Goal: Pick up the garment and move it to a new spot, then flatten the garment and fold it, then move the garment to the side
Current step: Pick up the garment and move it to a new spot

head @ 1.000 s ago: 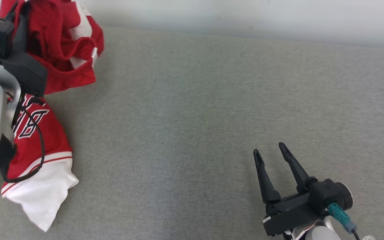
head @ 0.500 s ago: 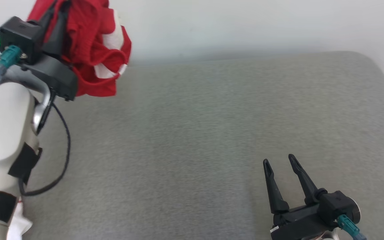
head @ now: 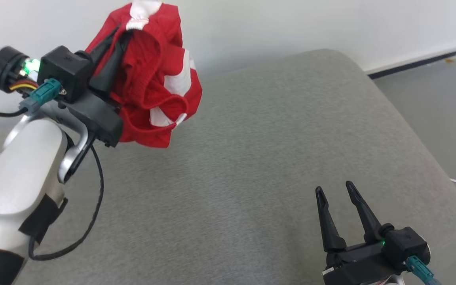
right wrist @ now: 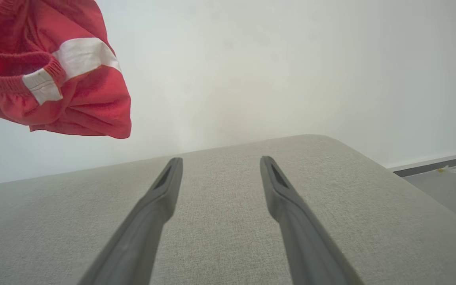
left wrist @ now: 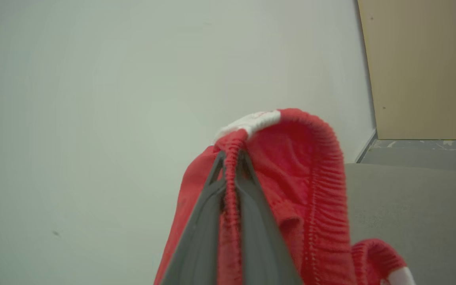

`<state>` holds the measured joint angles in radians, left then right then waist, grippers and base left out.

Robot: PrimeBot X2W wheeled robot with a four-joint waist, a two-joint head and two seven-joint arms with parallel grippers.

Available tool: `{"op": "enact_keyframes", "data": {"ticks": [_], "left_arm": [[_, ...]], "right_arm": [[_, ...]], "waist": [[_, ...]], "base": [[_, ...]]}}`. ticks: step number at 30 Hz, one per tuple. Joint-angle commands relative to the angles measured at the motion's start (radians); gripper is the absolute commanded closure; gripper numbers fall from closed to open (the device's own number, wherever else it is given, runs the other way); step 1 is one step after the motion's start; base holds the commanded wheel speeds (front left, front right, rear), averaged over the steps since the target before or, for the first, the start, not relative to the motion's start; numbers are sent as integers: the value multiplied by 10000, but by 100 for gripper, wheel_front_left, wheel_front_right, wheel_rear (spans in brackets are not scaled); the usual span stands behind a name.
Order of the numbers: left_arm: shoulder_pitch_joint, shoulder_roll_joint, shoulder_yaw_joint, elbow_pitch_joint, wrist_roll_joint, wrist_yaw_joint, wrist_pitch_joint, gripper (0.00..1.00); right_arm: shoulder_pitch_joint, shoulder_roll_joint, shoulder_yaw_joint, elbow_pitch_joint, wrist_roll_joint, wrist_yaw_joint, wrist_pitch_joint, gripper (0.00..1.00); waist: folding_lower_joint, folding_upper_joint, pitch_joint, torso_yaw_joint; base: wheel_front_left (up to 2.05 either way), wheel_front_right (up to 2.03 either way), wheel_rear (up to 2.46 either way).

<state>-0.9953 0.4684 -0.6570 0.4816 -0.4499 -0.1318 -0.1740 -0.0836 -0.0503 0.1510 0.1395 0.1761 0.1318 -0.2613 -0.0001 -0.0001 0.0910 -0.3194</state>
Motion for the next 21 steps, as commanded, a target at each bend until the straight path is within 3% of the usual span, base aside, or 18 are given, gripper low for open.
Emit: {"op": "enact_keyframes", "data": {"ticks": [1, 11, 21], "left_arm": [[240, 92, -121, -78, -259, 28, 84, 100], [1125, 504, -1263, 2, -493, 68, -159, 100], [2595, -254, -1679, 968, -264, 720, -781, 100]], "right_arm": [[-62, 23, 34, -48, 95, -21, -23, 0], [-82, 24, 8, -146, 312, -21, -23, 0], [63, 20, -3, -125, 159, -21, -23, 0]], "waist": [[1, 1, 172, -675], [1, 1, 620, -1038], [1, 1, 668, -686]], "base": [[0, 0, 0], [0, 0, 0], [0, 0, 0]]}}
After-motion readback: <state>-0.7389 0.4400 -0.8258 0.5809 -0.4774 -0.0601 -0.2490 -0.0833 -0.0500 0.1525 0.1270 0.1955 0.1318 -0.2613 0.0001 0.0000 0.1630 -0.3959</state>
